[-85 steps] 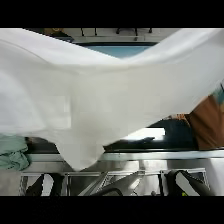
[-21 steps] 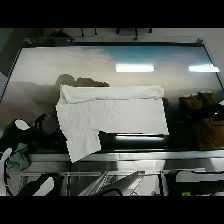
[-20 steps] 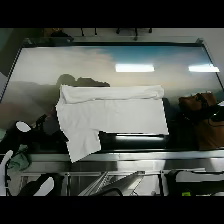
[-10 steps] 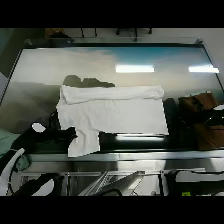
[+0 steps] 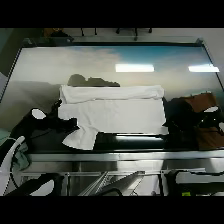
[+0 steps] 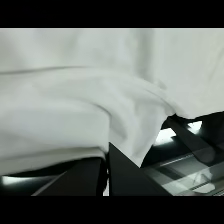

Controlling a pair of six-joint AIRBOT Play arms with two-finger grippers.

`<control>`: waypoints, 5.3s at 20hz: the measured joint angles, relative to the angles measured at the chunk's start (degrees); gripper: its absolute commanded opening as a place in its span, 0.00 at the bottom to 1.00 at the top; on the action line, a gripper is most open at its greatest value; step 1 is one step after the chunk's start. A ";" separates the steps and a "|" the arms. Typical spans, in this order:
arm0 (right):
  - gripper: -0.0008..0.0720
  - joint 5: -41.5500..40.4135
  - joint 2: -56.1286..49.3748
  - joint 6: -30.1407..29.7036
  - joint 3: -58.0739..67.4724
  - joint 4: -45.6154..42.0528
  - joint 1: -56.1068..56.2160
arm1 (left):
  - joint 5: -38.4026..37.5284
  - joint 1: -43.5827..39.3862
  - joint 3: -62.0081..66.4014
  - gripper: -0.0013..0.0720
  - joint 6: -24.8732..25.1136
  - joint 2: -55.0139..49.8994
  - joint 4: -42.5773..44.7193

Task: Fold the shirts.

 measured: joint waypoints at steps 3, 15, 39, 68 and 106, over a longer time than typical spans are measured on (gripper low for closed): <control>0.04 -1.31 0.07 -0.42 -0.66 -0.87 2.27 | -4.55 -0.04 3.28 0.04 1.05 -0.04 -0.02; 0.04 3.43 15.58 9.86 0.42 -2.80 -6.21 | -18.58 13.29 13.16 0.04 2.75 19.28 1.25; 0.45 -23.02 1.57 -8.85 3.98 17.97 6.82 | -0.42 7.32 22.67 0.05 8.33 -15.87 4.37; 0.04 -2.21 -3.15 -6.97 18.25 11.45 6.97 | -4.20 -17.94 38.25 0.04 1.75 -24.81 -0.98; 0.54 -58.93 -11.89 -12.15 24.48 21.57 76.04 | -23.02 2.93 49.37 0.04 5.64 1.05 -19.67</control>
